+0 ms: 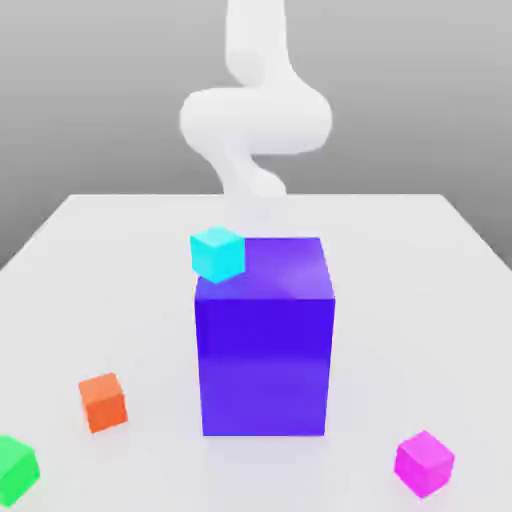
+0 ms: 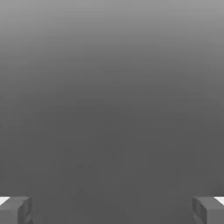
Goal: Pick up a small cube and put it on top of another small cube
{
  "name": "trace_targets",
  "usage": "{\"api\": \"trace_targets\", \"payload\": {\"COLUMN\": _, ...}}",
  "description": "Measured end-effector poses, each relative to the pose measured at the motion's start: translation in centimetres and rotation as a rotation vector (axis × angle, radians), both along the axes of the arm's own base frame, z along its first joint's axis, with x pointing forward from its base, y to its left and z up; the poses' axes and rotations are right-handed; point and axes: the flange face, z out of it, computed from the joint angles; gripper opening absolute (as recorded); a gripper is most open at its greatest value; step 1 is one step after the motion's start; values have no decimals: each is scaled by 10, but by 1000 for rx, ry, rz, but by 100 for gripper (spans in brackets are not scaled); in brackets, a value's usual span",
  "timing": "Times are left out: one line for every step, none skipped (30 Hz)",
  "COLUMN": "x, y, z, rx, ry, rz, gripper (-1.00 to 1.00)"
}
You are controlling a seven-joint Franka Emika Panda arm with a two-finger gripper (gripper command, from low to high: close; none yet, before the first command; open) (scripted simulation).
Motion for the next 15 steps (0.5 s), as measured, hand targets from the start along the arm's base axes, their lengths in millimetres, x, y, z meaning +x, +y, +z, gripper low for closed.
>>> {"api": "trace_targets", "payload": {"x": 13, "y": 7, "z": -16, "rx": -13, "ry": 29, "rz": 13, "gripper": 0}}
{"api": "trace_targets", "payload": {"x": 26, "y": 14, "z": -32, "rx": -25, "ry": 57, "rz": 26, "gripper": 0}}
{"api": "trace_targets", "payload": {"x": 37, "y": 21, "z": -47, "rx": -36, "ry": 84, "rz": 39, "gripper": 0}}
{"api": "trace_targets", "payload": {"x": 47, "y": 28, "z": -64, "rx": -47, "ry": 111, "rz": 53, "gripper": 0}}
{"api": "trace_targets", "payload": {"x": 57, "y": 35, "z": -80, "rx": -58, "ry": 138, "rz": 67, "gripper": 0}}
{"api": "trace_targets", "payload": {"x": 66, "y": 42, "z": -97, "rx": -68, "ry": 165, "rz": 81, "gripper": 0}}
{"api": "trace_targets", "payload": {"x": 74, "y": 49, "z": -114, "rx": -78, "ry": 191, "rz": 96, "gripper": 0}}
{"api": "trace_targets", "payload": {"x": 81, "y": 56, "z": -131, "rx": -88, "ry": 217, "rz": 112, "gripper": 0}}
{"api": "trace_targets", "payload": {"x": 88, "y": 63, "z": -149, "rx": -97, "ry": 244, "rz": 128, "gripper": 0}}
{"api": "trace_targets", "payload": {"x": 93, "y": 70, "z": -167, "rx": -106, "ry": 270, "rz": 144, "gripper": 0}}
{"api": "trace_targets", "payload": {"x": 98, "y": 77, "z": -185, "rx": -115, "ry": 296, "rz": 161, "gripper": 0}}
{"api": "trace_targets", "payload": {"x": 102, "y": 85, "z": -203, "rx": -123, "ry": 322, "rz": 179, "gripper": 0}}
{"api": "trace_targets", "payload": {"x": 106, "y": 92, "z": -222, "rx": -130, "ry": 348, "rz": 196, "gripper": 0}}
{"api": "trace_targets", "payload": {"x": 108, "y": 99, "z": -240, "rx": -137, "ry": 374, "rz": 214, "gripper": 0}}
{"api": "trace_targets", "payload": {"x": 110, "y": 106, "z": -259, "rx": -144, "ry": 400, "rz": 233, "gripper": 0}}
